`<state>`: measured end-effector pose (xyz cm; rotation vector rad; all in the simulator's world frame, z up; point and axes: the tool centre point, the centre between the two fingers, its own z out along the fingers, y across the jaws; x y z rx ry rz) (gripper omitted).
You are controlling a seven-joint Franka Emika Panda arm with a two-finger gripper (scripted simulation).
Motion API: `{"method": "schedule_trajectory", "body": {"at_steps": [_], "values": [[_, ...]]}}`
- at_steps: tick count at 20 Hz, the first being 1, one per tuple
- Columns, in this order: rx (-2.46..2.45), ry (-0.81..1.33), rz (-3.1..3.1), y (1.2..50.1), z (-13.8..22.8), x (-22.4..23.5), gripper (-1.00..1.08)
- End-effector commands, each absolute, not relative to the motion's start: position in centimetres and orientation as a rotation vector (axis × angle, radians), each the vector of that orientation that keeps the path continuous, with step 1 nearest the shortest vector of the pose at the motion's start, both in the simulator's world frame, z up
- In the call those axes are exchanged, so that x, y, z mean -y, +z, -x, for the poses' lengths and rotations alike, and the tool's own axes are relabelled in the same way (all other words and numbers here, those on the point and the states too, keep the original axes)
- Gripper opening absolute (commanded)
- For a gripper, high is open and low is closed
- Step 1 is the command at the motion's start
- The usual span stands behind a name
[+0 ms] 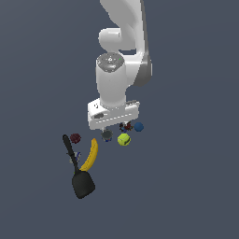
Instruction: Pick up a designated object from a clutter of objects.
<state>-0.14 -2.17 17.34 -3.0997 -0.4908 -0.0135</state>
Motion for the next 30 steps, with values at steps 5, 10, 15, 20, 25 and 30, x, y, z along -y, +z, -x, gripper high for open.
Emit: {"method": "schedule_trajectory", "body": {"at_steps": [5, 10, 15, 20, 25, 30], "values": [[0.650, -0.008, 3.071, 11.5, 2.4, 4.8, 1.00], [0.734, -0.004, 3.053, 8.6, 3.9, 6.1, 1.00], [0.784, -0.001, 3.042, 6.9, 5.0, 6.8, 1.00], [0.801, 0.000, 3.038, 6.4, 5.3, 7.0, 1.00], [0.796, 0.001, 3.039, 6.0, 5.3, 7.0, 1.00], [0.798, 0.001, 3.038, 4.3, 5.4, 7.0, 1.00]]}}
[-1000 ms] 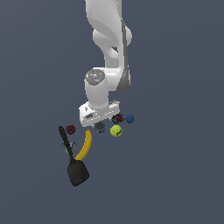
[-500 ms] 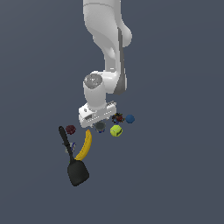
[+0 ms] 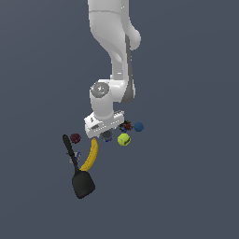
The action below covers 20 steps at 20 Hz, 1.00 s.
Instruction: Pick up a designated object from a clutter of objects.
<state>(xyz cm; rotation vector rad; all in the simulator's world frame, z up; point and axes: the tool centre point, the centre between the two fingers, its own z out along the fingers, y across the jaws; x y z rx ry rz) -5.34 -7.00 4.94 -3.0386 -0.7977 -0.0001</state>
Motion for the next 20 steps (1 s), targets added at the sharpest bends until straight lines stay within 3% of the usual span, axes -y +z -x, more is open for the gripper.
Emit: {"method": "schedule_trajectory", "body": {"at_steps": [1, 11, 12, 20], "values": [[0.798, 0.001, 3.038, 3.8, 5.4, 7.0, 1.00], [0.802, 0.000, 3.038, 1.4, 5.4, 7.0, 1.00], [0.802, 0.000, 3.038, 1.4, 5.4, 7.0, -1.00], [0.802, 0.000, 3.038, 1.4, 5.4, 7.0, -1.00]]}}
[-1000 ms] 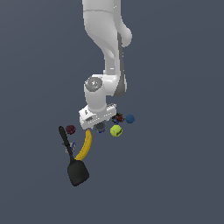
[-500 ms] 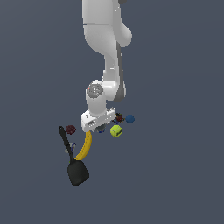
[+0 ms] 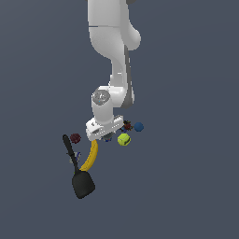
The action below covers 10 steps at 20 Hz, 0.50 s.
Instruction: Pick up a designated object from a clutter of objects.
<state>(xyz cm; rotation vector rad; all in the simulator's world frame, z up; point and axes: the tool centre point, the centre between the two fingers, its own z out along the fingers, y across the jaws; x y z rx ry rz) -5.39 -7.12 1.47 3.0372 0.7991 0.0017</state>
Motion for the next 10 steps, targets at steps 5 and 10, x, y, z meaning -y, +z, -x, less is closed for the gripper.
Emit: {"method": "schedule_trajectory", "body": {"at_steps": [5, 10], "values": [[-0.799, 0.002, -3.037, 1.7, 5.4, 7.1, -1.00], [-0.799, 0.002, -3.037, 2.8, 5.6, 7.2, -1.00]]}}
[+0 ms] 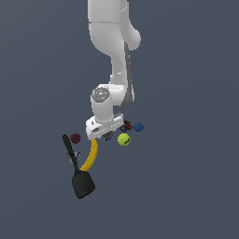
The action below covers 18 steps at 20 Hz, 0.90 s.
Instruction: Pick up a designated object from a clutter of objects.
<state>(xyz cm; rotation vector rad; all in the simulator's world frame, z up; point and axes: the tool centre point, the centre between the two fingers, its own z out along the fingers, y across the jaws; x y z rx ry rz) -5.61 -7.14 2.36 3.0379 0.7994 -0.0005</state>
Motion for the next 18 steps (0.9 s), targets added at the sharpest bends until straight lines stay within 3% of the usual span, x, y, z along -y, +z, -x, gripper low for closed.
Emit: {"method": "schedule_trajectory", "body": {"at_steps": [1, 18], "values": [[-0.799, 0.002, -3.037, 3.2, 5.7, 7.2, -1.00], [-0.800, 0.001, -3.037, 15.3, 7.8, 7.6, -1.00]]}}
